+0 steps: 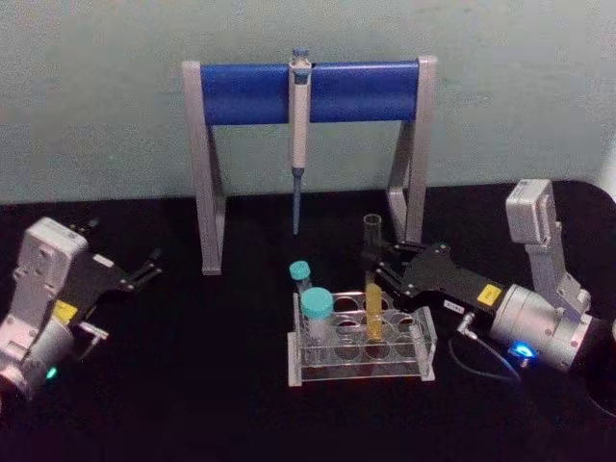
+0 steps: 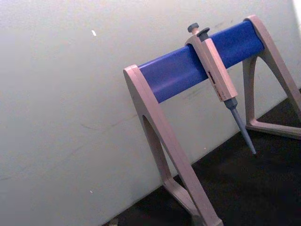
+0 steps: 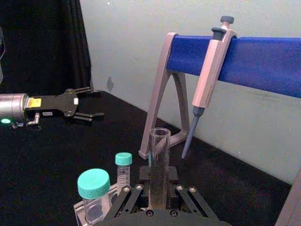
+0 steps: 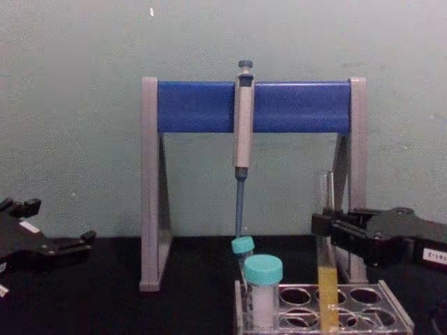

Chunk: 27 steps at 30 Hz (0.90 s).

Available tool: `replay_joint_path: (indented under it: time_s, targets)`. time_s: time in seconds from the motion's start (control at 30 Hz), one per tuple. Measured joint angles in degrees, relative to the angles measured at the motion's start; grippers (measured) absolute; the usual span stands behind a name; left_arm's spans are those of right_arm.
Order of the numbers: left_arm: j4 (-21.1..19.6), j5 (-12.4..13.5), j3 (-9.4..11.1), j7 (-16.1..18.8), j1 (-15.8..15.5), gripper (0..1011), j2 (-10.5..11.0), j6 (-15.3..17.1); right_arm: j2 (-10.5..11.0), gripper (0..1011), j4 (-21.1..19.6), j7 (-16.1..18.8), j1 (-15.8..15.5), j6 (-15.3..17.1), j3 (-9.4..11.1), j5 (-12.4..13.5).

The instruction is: Pick up the test tube from the test tube rack, shake it, then place it back into the test tube rack.

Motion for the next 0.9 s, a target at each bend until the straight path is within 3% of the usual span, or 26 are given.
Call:
replay_joint_path:
  time_s: [0.9]
  targets:
    - [0.00, 0.00, 0.00, 0.00, 0.00, 1001, 0.00, 0.00, -0.08, 229, 0.29, -0.89, 0.36, 1.37, -0.32, -0.70]
